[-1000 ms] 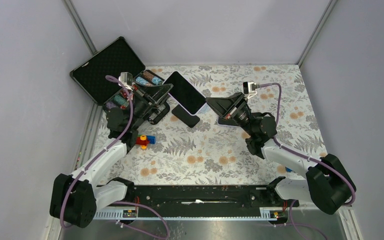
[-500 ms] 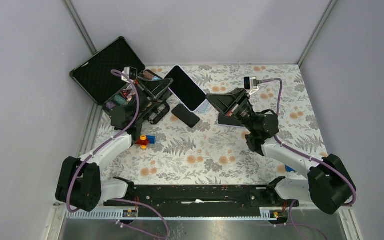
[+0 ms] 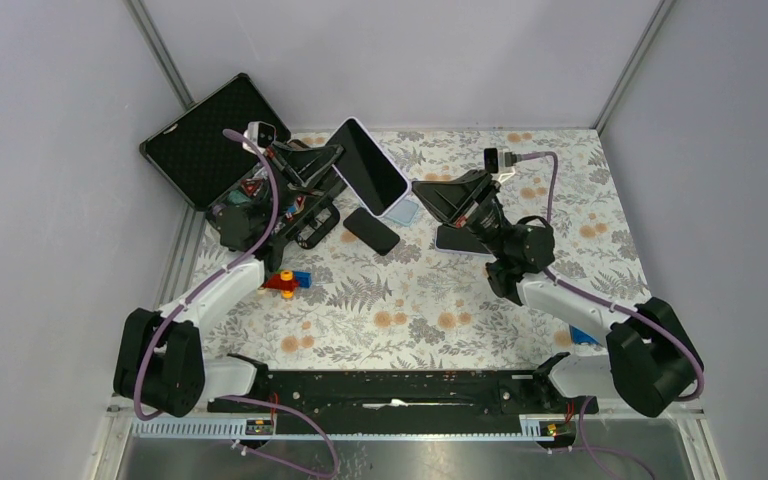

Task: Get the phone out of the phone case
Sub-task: Remove the phone case from the phone.

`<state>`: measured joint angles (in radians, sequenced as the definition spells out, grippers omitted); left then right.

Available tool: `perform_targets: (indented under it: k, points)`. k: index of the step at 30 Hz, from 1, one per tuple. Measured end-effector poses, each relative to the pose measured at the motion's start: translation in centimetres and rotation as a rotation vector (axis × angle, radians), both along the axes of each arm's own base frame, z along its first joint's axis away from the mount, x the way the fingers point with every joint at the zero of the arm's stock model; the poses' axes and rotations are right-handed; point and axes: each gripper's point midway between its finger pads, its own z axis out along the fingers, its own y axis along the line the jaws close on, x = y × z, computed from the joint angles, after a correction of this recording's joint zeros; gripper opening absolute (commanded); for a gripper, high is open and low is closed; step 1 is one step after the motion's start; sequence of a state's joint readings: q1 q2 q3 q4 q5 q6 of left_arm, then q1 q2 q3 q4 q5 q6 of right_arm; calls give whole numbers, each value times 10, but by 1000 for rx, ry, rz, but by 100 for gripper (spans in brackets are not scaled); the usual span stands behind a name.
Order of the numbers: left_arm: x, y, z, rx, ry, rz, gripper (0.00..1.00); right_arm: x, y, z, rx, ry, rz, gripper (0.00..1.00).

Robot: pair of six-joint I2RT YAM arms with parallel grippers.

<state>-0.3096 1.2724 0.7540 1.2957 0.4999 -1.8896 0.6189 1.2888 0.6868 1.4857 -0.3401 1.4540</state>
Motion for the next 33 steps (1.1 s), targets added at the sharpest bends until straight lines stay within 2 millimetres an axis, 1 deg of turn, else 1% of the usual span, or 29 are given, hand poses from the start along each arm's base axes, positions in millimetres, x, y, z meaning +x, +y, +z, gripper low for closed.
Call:
perform_targets:
  k: [5,6,7,9,10,11,12,14,16,18,21,25,28,30,33]
  points:
    - [-10,1,22,-32,-53,-22,0,14,8,-16,-21,62,5,0]
    - [-11,2,23,-34,-59,-22,0,15,9,-18,-26,70,5,10]
    - [-12,2,24,-35,-65,-21,0,17,10,-20,-30,77,6,25]
    - [-12,2,24,-33,-67,-18,0,17,11,-22,-37,84,5,58]
    - [-12,2,24,-31,-69,-14,0,17,11,-24,-42,81,-1,69]
    - [-11,2,24,-30,-72,-11,0,16,10,-24,-44,80,-3,76]
    - [-11,2,23,-28,-75,-4,0,15,9,-26,-54,69,-18,81]
    - [-9,2,21,-25,-75,7,0,11,5,-26,-57,50,-35,86]
    - [-7,2,17,-18,-74,18,0,7,1,-22,-54,27,-52,87]
    - [-5,1,14,-11,-74,28,0,2,-4,-14,-42,-2,-68,88]
    - [-1,-1,8,12,-75,48,0,-1,-5,-10,-49,-20,-81,86]
    - [7,-4,-4,49,-50,75,0,5,0,-11,-106,-10,-101,75]
    - [12,-5,-14,72,-26,84,0,9,6,-11,-149,-3,-111,64]
    - [14,-6,-16,80,-16,87,0,11,9,-12,-168,5,-112,56]
    - [15,-7,-18,84,-11,89,0,14,12,-16,-191,22,-113,47]
